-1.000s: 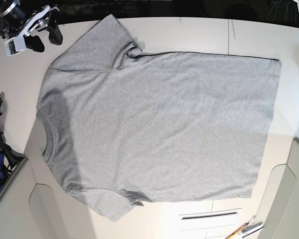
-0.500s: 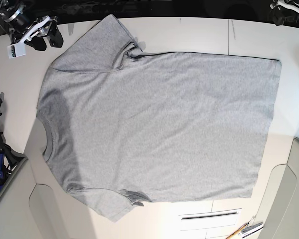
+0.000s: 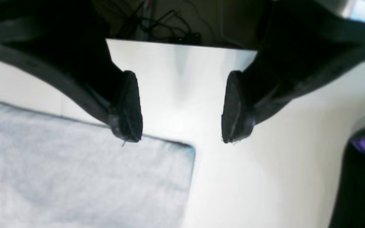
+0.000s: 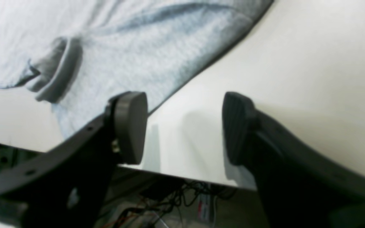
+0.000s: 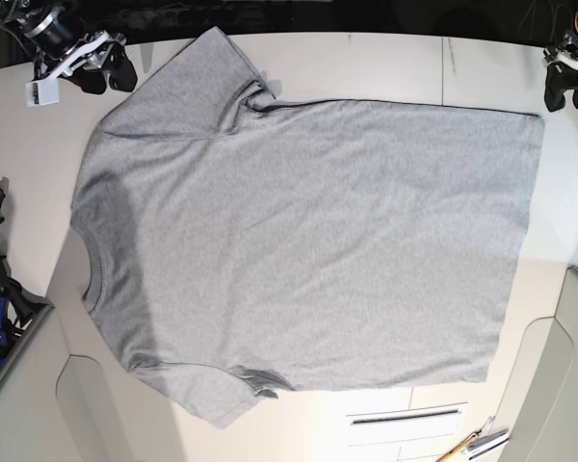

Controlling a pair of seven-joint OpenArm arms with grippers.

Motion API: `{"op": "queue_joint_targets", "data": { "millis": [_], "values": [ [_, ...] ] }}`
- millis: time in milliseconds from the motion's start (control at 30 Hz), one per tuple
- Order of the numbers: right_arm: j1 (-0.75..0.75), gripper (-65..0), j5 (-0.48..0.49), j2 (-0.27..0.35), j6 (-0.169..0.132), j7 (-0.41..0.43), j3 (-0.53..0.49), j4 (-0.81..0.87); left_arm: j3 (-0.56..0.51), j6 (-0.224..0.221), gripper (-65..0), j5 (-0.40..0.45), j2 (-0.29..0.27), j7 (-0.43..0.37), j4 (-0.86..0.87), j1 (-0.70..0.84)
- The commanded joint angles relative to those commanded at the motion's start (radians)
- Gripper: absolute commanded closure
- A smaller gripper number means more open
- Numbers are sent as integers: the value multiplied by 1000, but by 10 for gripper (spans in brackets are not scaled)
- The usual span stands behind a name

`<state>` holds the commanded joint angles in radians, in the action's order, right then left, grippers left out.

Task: Fold the T-shirt properly
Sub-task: 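Move both grippers to the shirt's side edge and pinch the fabric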

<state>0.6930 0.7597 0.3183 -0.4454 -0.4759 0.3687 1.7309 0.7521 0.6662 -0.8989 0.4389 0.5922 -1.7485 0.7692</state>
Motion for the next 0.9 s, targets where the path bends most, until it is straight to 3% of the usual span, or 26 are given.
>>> {"op": "queue_joint_targets", "data": {
  "millis": [400, 533, 700, 900],
  "values": [
    [-6, -371, -4, -3, 0, 1, -51, -2, -3, 1, -426, -38, 13, 4, 199, -106],
    [-6, -371, -3, -10, 0, 1, -57, -2, -50, 1, -426, -39, 13, 8, 230, -135],
    [-5, -371, -4, -44, 0, 0, -58, -2, -132, 0, -425, -16, 13, 10, 280, -193],
    [-9, -371, -4, -87, -1, 1, -84, -2, -159, 0, -425, 2, 13, 11, 310, -226]
  ]
}}
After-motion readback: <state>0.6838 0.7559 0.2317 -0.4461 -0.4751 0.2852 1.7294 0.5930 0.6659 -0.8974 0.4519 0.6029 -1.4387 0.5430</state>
